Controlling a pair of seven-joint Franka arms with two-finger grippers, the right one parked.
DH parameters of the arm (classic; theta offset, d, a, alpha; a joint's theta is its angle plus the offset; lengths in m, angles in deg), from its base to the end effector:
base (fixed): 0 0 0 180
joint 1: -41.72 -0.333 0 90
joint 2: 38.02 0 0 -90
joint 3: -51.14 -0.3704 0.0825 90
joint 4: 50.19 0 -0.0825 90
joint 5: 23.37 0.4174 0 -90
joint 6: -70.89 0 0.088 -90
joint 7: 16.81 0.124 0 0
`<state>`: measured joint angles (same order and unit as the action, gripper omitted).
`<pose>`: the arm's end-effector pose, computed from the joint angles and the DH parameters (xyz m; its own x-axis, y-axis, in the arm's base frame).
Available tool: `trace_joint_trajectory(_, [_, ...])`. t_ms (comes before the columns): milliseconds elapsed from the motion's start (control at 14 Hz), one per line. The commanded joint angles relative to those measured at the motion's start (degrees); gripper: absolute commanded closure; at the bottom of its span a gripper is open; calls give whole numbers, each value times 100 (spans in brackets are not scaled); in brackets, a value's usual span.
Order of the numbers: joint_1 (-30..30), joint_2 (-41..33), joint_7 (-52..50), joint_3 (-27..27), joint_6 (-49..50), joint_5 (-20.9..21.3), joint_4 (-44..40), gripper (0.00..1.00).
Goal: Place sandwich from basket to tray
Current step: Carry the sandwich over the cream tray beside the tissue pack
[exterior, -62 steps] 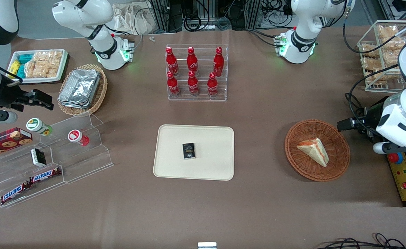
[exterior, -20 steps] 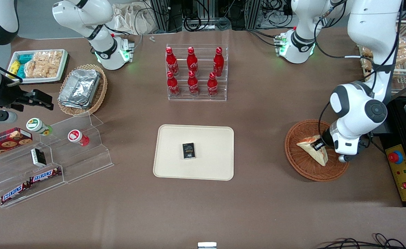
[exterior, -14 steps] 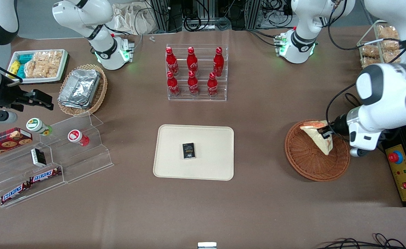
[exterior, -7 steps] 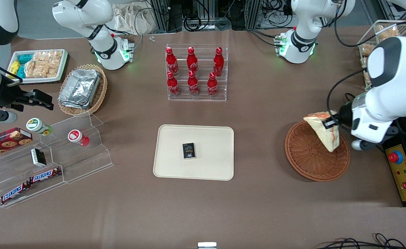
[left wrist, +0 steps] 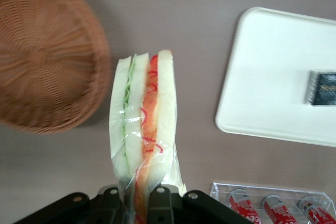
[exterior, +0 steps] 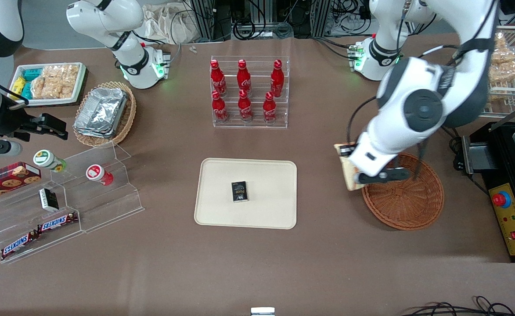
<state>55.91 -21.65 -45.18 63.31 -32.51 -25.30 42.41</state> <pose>0.6139 -0.2919 0.4796 0.9912 0.0474 -0.1238 0.0523 -0.9980 0.0368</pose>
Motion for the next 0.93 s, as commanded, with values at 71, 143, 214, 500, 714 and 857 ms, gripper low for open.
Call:
trace_joint_trajectory(71, [688, 673, -37, 22, -767, 481, -136, 88])
trace_joint_trajectory(143, [891, 823, -141, 22, -1004, 684, -145, 88])
trace_joint_trajectory(214, [1023, 981, -377, 22, -1241, 790, -162, 88])
trace_joint_trajectory(500, [1323, 1649, -1021, 22, -2219, 1002, -118, 87])
trace_joint_trajectory(714, [1367, 1940, -1048, 22, -2491, 1002, -119, 83])
trace_joint_trajectory(857, [1367, 2142, -1048, 22, -2815, 1002, -136, 83])
